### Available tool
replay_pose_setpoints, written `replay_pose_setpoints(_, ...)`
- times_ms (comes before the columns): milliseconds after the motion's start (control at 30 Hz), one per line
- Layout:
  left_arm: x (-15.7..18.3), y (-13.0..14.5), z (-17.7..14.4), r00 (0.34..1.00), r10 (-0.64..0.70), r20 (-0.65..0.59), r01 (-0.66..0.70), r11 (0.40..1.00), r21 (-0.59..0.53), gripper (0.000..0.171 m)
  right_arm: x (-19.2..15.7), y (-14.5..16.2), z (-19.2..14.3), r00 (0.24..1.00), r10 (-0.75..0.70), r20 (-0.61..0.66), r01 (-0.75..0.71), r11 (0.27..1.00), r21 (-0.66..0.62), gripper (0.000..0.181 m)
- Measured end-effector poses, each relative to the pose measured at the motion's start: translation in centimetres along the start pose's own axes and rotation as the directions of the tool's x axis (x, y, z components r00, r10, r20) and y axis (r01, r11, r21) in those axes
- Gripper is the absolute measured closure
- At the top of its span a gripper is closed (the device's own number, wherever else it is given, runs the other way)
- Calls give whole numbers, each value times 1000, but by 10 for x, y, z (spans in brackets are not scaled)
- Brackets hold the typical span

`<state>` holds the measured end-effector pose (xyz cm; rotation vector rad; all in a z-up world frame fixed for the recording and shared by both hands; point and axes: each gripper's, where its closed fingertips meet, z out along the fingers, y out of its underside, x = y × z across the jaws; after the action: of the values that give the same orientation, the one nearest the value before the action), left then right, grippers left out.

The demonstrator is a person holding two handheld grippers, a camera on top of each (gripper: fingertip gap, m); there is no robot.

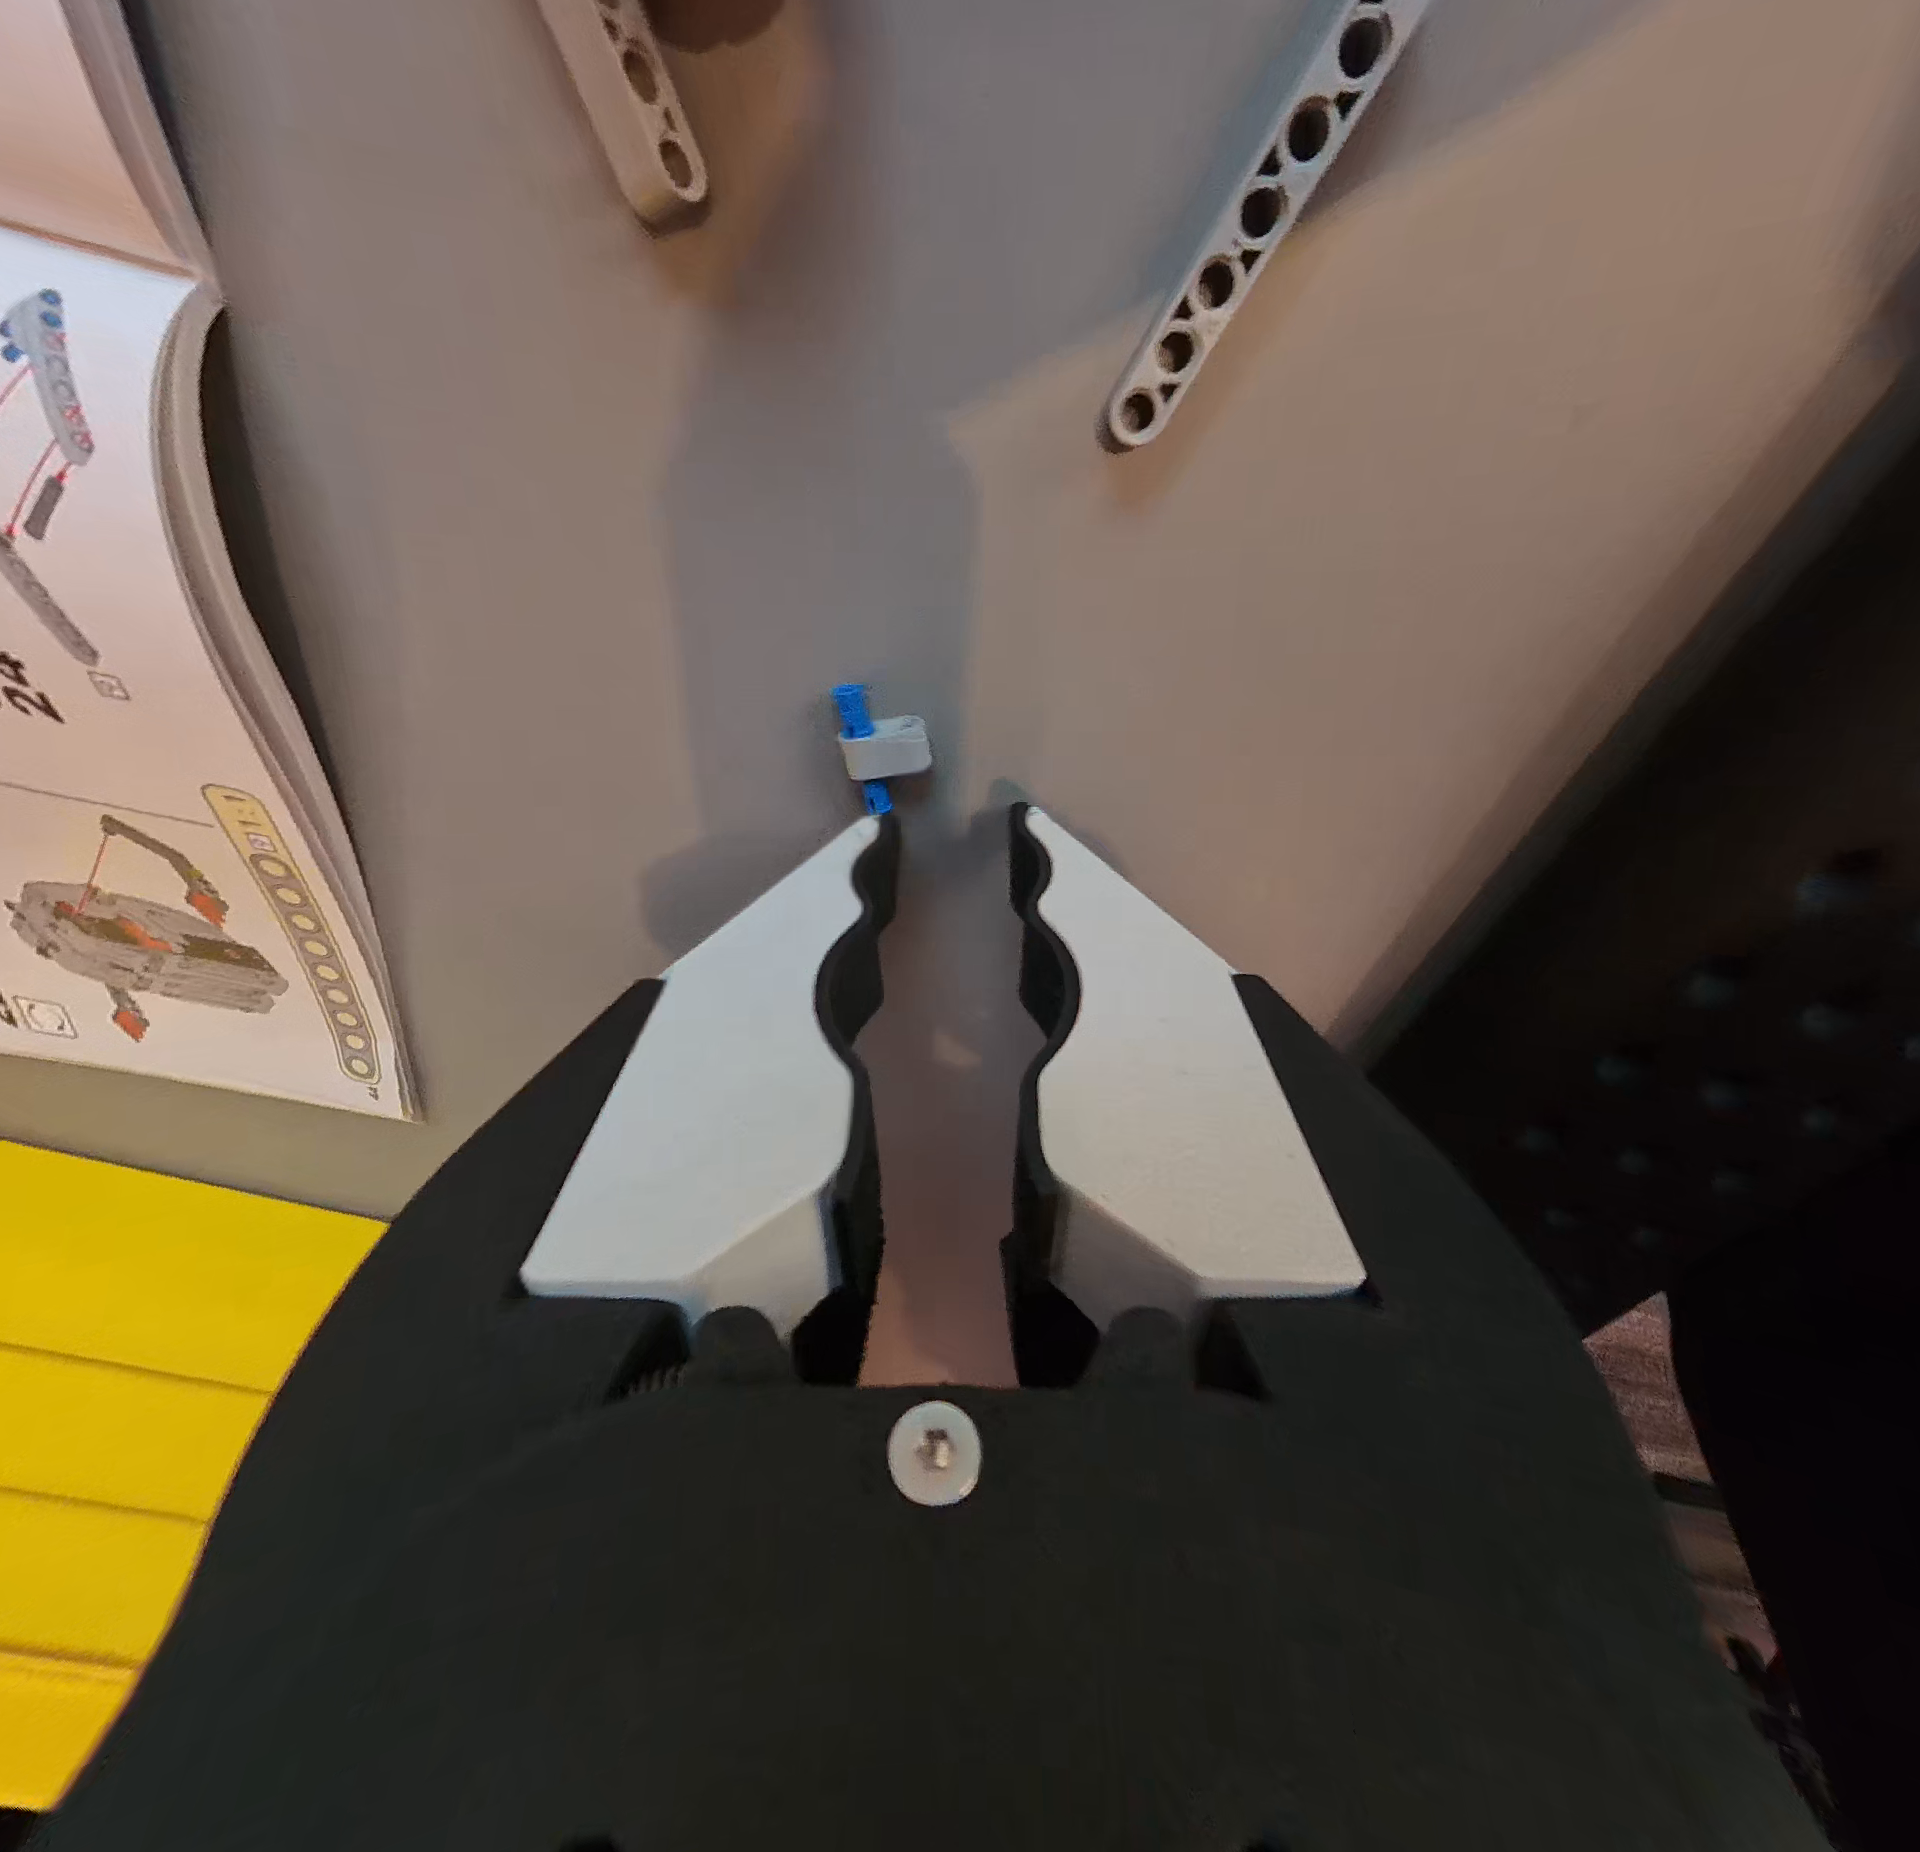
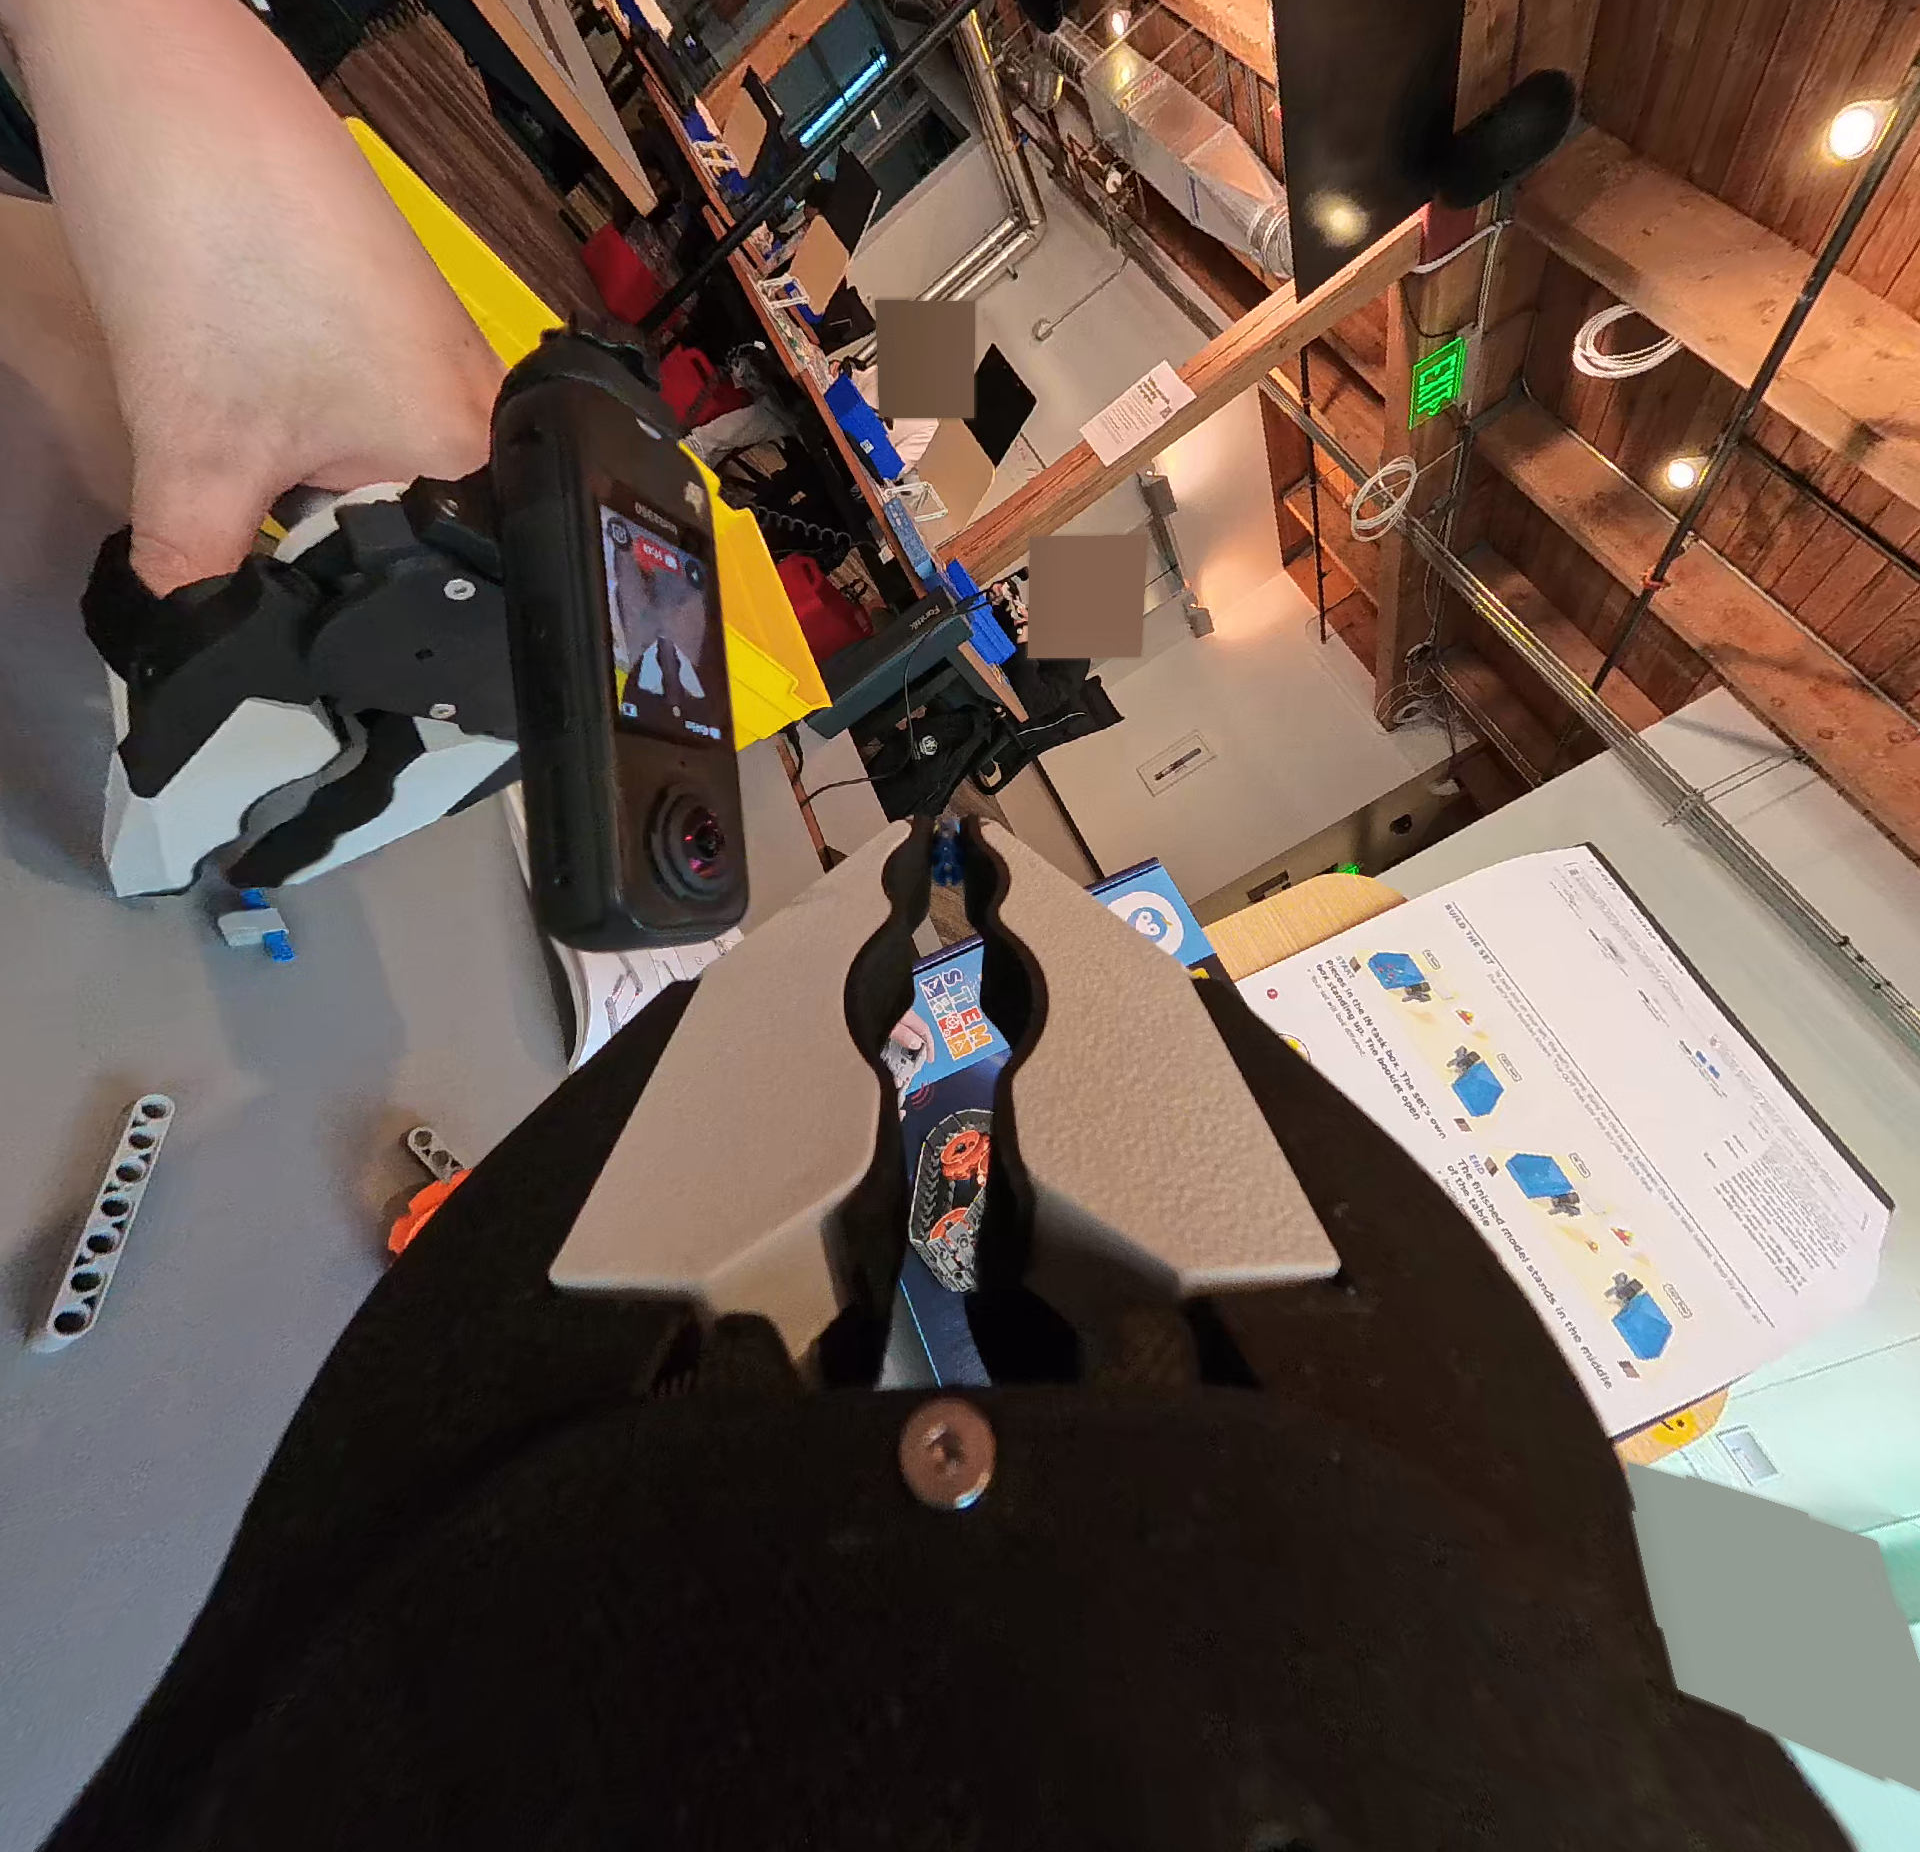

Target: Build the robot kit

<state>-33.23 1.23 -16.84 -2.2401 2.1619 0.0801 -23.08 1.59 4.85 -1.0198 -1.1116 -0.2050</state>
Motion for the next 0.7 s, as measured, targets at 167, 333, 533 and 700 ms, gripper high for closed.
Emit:
replay_pose_setpoints(167,6,1,1,999,31,-15,-31,1000,-5,165,0,1,0,1000,4,2,-4,1000,-2,178)
replay_pose_setpoints(333,8,2,1,999,40,-14,-40,999,-11,171,-1,2,0,1000,3,8,-2,1000,-9,178)
replay_pose_setpoints(533,-2,4,-6,999,8,39,-8,1000,1,160,2,2,-3,1000,1,-1,-1,1000,-10,178)
replay_pose_setpoints(700,-7,5,-24,997,-61,52,58,996,71,160,12,6,-9,999,52,-12,-52,999,3,178)
